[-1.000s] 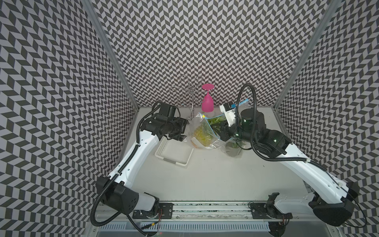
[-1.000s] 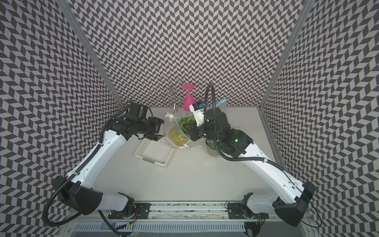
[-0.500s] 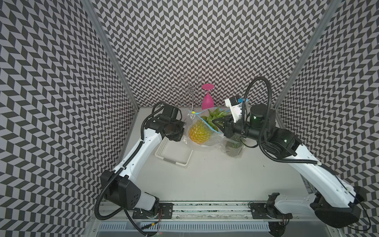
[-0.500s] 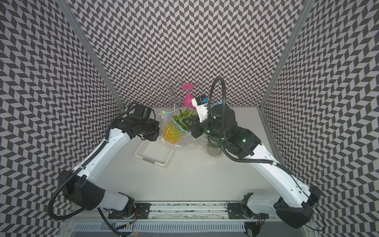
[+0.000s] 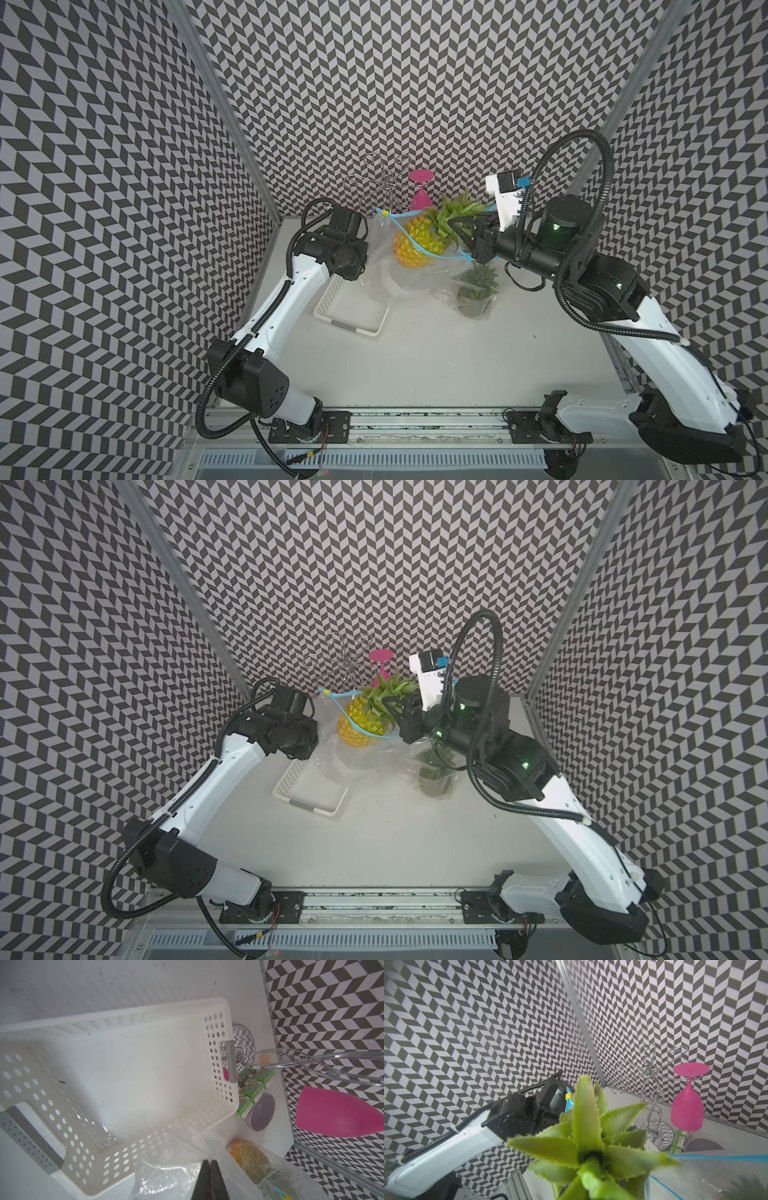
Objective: Open the zip-top bag and take out the pineapple
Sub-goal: Pick up the pineapple from the zipper food storage bag.
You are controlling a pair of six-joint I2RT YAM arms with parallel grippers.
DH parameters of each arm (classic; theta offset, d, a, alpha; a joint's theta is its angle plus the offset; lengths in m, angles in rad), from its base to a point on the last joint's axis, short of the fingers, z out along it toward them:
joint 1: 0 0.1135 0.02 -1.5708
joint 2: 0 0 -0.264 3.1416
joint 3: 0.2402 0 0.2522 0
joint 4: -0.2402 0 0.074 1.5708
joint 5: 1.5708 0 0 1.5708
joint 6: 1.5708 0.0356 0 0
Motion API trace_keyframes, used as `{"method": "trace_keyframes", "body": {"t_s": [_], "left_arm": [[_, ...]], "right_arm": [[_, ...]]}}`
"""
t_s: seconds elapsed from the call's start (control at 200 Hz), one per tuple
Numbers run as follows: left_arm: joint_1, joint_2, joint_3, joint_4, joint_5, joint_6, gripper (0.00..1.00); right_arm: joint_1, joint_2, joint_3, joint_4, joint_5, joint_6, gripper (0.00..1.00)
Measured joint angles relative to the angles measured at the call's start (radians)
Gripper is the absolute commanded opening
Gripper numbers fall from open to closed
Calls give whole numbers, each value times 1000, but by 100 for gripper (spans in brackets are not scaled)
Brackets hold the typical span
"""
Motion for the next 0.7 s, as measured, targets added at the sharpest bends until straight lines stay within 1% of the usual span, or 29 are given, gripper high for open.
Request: {"method": "trace_keyframes", "body": {"t_s": [0.17,0.446,0.531,0.696], "left_arm": [[0,7,14,-3,-66,15,0],[0,30,123,-23,-185,45,0],[1,37,143,-20,-204,58,0],[5,53,150,11,-205,90,0]], "right_arm": [[-11,2,43,6,3,14,0],[-47,-19,34,9,6,30,0],[-53,-29,34,11,5,37,0],[-55,-41,20,22,-22,66,0]]}}
